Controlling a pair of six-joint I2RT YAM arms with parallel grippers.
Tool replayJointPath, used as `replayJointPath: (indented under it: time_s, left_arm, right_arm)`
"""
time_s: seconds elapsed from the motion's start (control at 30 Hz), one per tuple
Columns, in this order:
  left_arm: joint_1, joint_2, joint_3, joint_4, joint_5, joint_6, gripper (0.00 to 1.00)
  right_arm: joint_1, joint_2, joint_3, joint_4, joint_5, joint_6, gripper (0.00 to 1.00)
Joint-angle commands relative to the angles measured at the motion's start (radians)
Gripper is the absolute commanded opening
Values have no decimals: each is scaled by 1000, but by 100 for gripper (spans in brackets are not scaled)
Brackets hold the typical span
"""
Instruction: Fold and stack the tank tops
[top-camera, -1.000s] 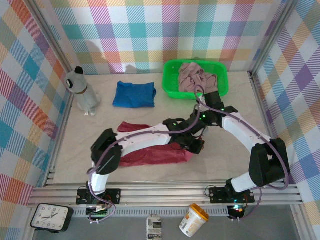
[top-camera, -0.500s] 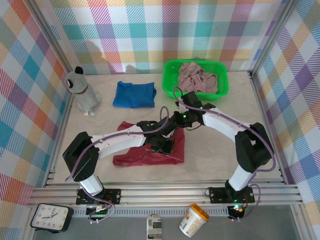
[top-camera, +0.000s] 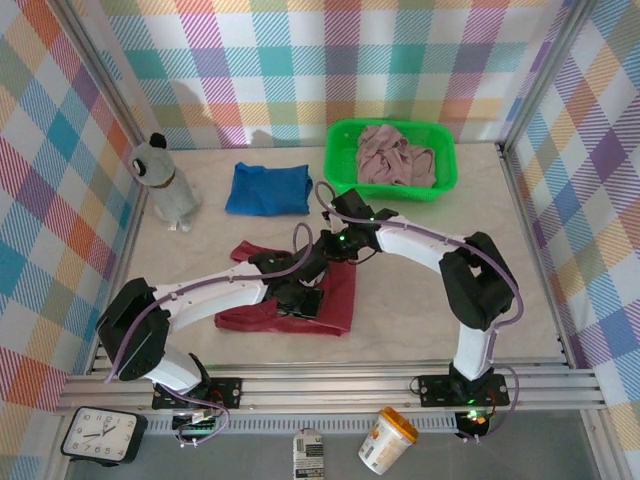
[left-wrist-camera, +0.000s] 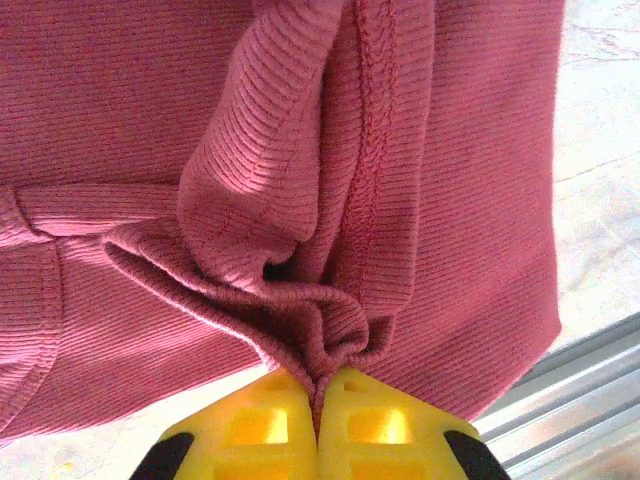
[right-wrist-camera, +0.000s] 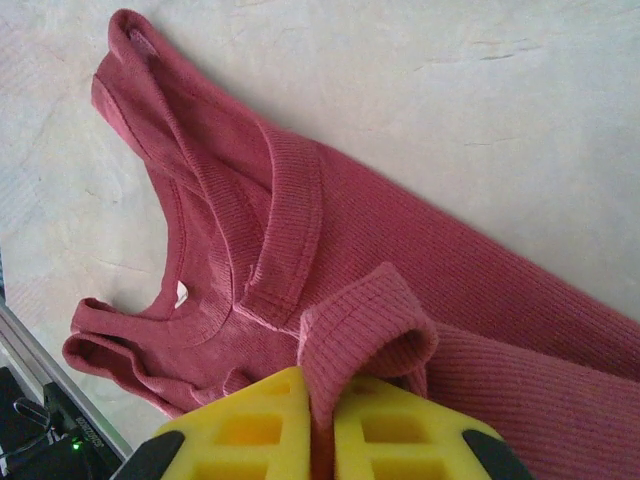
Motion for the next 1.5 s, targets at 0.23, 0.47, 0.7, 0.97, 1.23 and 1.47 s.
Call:
replayJointPath:
  time_s: [0.23,0.47,0.7,0.97,1.23,1.47]
  left_arm:
    - [43,-90,-77,-112,-83,-11,7]
    - [66,-66,-97,-163,-142,-16,10]
    - [68,-49,-85,-212,-189,-52,24]
    - [68,-77,-17,-337,-288,-82,35]
    - [68,-86,62,-316,-255,-71,42]
    - [20,-4,125,-100,-82,-35,50]
  right_arm:
    - [32,68,55,106,-72,62,13]
    - [47,135,76,166,-111,89,17]
    - [62,188,121,198,-146,108,28]
    - [52,146,119,216,-165,82,39]
    - [-18,-54,-4,101,-70,-61,49]
    - [-85,-243,-221,-50,50,-146,53]
